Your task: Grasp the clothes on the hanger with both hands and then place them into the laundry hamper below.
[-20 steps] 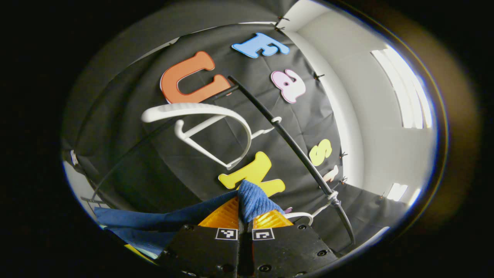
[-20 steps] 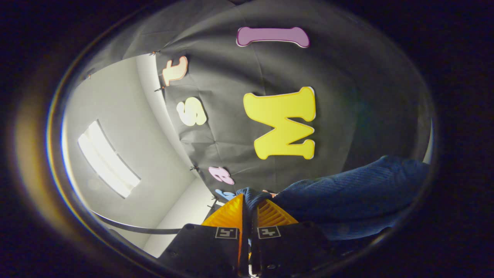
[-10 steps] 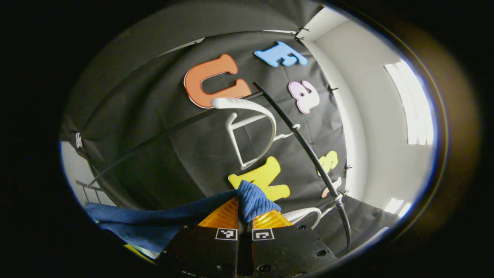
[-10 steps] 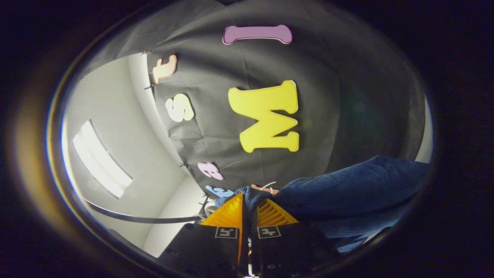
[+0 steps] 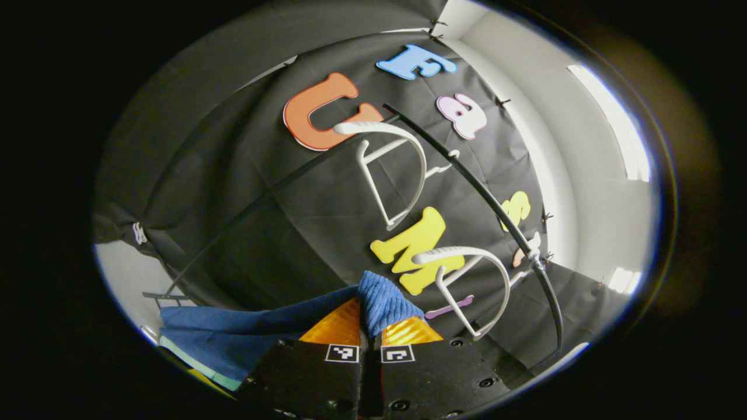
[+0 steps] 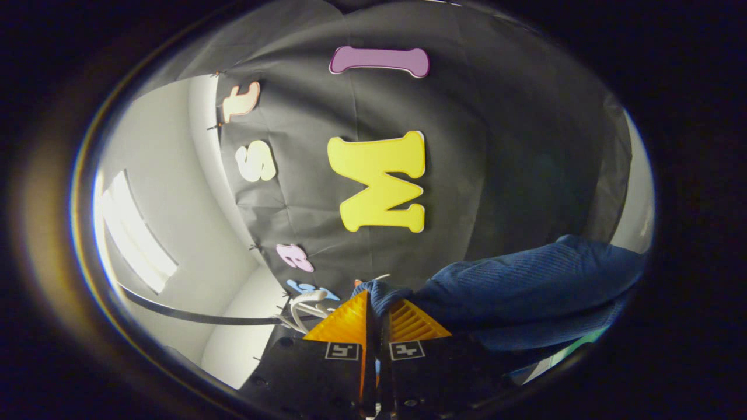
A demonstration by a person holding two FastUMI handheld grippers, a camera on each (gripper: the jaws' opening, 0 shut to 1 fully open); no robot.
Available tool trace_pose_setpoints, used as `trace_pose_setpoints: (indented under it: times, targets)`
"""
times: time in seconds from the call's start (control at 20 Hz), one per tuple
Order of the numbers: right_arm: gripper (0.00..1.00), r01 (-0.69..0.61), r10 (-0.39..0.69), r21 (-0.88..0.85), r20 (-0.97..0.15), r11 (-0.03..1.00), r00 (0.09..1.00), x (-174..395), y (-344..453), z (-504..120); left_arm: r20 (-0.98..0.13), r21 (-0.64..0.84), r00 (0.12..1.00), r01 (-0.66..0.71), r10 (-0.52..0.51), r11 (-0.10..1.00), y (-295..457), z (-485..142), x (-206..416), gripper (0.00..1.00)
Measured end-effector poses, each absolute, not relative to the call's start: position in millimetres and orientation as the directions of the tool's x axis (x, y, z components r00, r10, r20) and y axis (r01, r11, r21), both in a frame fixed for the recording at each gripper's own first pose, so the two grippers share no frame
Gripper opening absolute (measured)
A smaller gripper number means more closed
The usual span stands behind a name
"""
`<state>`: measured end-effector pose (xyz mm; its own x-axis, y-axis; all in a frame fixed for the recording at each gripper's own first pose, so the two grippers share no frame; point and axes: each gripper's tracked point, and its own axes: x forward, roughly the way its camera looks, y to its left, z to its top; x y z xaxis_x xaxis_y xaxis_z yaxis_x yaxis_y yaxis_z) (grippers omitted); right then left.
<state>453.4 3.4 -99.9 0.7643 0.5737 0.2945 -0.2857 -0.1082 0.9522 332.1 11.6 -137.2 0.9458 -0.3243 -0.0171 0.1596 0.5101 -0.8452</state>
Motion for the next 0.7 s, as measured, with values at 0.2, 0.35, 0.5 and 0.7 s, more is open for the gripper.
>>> trace_pose_setpoints:
  times: [0.2,0.35,0.5,0.7]
  targets:
    - [0.05,-0.315,0.583,0.948,0.280,-0.043,0.763,428,16,-94,0.001,-0.833,0.920,0.217,-0.392,0.508,-14,-119,322,0.05]
    - [0.05,-0.364,0.609,0.931,0.296,-0.013,0.736,400,32,-72,0.025,-0.808,0.904,0.269,-0.426,0.524,-21,-95,300,0.00]
    - [0.05,-0.397,0.645,0.917,0.285,0.032,0.710,378,62,-57,0.048,-0.790,0.892,0.309,-0.449,0.529,-29,-71,292,0.00]
    - [0.06,-0.447,0.706,0.874,0.195,0.189,0.681,346,113,-58,-0.010,-0.749,0.889,0.297,-0.459,0.593,-34,-67,266,0.00]
